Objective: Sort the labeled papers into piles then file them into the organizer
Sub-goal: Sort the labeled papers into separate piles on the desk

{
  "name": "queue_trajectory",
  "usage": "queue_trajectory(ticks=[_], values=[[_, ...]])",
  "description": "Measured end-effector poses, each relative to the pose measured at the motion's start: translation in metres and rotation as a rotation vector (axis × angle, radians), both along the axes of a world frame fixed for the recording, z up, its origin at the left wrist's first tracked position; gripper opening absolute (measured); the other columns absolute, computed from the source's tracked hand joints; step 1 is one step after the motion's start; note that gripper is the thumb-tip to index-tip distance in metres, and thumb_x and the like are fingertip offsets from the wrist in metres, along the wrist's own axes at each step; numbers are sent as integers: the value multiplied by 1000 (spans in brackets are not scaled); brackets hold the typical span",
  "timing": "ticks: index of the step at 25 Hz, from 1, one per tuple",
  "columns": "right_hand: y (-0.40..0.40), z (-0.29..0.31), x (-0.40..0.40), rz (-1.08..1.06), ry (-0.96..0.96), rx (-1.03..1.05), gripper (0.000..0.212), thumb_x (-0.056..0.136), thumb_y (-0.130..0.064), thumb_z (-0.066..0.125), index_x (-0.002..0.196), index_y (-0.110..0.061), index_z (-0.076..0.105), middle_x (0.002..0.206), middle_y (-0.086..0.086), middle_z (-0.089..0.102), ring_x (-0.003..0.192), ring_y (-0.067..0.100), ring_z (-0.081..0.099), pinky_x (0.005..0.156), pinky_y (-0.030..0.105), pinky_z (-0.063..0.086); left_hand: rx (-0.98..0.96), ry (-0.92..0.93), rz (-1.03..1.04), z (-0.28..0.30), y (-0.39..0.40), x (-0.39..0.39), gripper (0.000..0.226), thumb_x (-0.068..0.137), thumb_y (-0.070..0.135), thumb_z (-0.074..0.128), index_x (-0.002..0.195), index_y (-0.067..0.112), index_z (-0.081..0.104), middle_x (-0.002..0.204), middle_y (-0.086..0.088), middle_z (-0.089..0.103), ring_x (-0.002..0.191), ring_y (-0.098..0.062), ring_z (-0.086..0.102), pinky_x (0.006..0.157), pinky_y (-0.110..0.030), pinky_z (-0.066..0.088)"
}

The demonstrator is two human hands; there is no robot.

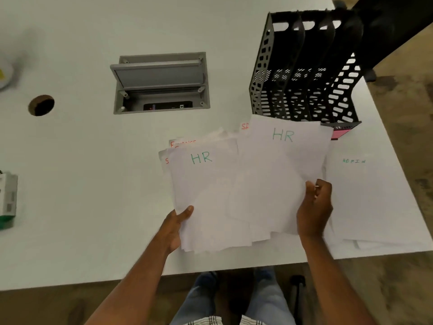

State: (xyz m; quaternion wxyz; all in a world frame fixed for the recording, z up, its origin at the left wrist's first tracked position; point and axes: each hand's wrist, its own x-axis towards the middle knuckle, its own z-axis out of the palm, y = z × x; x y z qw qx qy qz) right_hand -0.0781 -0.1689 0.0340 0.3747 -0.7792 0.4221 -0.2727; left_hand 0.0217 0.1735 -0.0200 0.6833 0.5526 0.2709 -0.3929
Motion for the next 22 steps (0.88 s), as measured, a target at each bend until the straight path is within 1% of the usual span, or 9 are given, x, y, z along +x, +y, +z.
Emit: queue_trajectory(ticks=[1, 3, 5, 8, 11, 14, 17, 19, 22], values=[[-1, -2, -1, -1, 18, -13, 18, 104, -36, 48, 108, -19, 54, 87, -10, 59, 75, -3, 52, 68, 1, 38, 9, -1, 3, 0, 14, 5, 58, 72, 32, 83, 125, 16, 65, 115, -9, 76, 101, -28, 74, 77, -42, 60], [7, -14, -4, 18, 100, -7, 25, 105, -36, 47, 99, -15, 57, 84, -3, 61, 75, 10, 56, 65, 14, 44, 16, -4, 16, -1, 41, 13, 55, 72, 33, 82, 122, 19, 66, 111, -7, 77, 99, -29, 73, 68, -40, 62], [19, -28, -10, 18, 182, 31, 30, 105, -37, 46, 92, -12, 57, 77, -1, 59, 71, 19, 57, 60, 23, 41, 21, -14, 48, -3, 61, 20, 50, 72, 33, 81, 119, 23, 67, 108, -5, 78, 101, -30, 71, 65, -39, 62], [42, -45, -18, 3, 238, 95, 35, 105, -39, 42, 88, -13, 57, 73, -2, 58, 69, 20, 57, 59, 23, 42, 41, -33, 83, -6, 83, 24, 47, 73, 34, 79, 117, 25, 66, 104, -3, 79, 105, -31, 67, 72, -41, 59], [62, -54, -17, 18, 240, 139, 36, 106, -38, 40, 89, -12, 59, 74, 0, 60, 70, 19, 60, 64, 31, 49, 48, -23, 124, -7, 98, 26, 51, 73, 30, 79, 121, 21, 65, 112, -8, 76, 109, -34, 65, 84, -46, 55], [76, -47, -4, 28, 168, 194, 29, 106, -34, 43, 92, -16, 61, 78, -5, 62, 76, 16, 62, 67, 24, 48, 59, -24, 114, -9, 104, 26, 50, 74, 29, 78, 121, 20, 65, 110, -8, 77, 108, -34, 66, 82, -45, 56], [84, -23, 13, 18, 43, 243, 15, 105, -33, 47, 106, -26, 60, 93, -22, 62, 90, -5, 61, 78, 10, 45, 122, -41, 104, -16, 104, 24, 42, 80, 29, 76, 119, 21, 63, 116, -13, 72, 108, -36, 64, 87, -48, 53], [83, -6, 20, 9, -49, 239, 13, 104, -34, 49, 111, -30, 59, 99, -27, 62, 96, -9, 59, 85, 4, 43, 138, -49, 93, -20, 99, 22, 48, 77, 31, 78, 121, 18, 64, 110, -10, 76, 105, -34, 66, 81, -43, 55], [89, 16, 29, 113, -90, 224, 10, 103, -36, 50, 108, -40, 57, 104, -33, 63, 102, -9, 59, 87, 3, 44, 137, -50, 72, -22, 84, 19, 53, 73, 34, 81, 120, 14, 66, 100, -6, 79, 100, -34, 69, 71, -39, 58]])
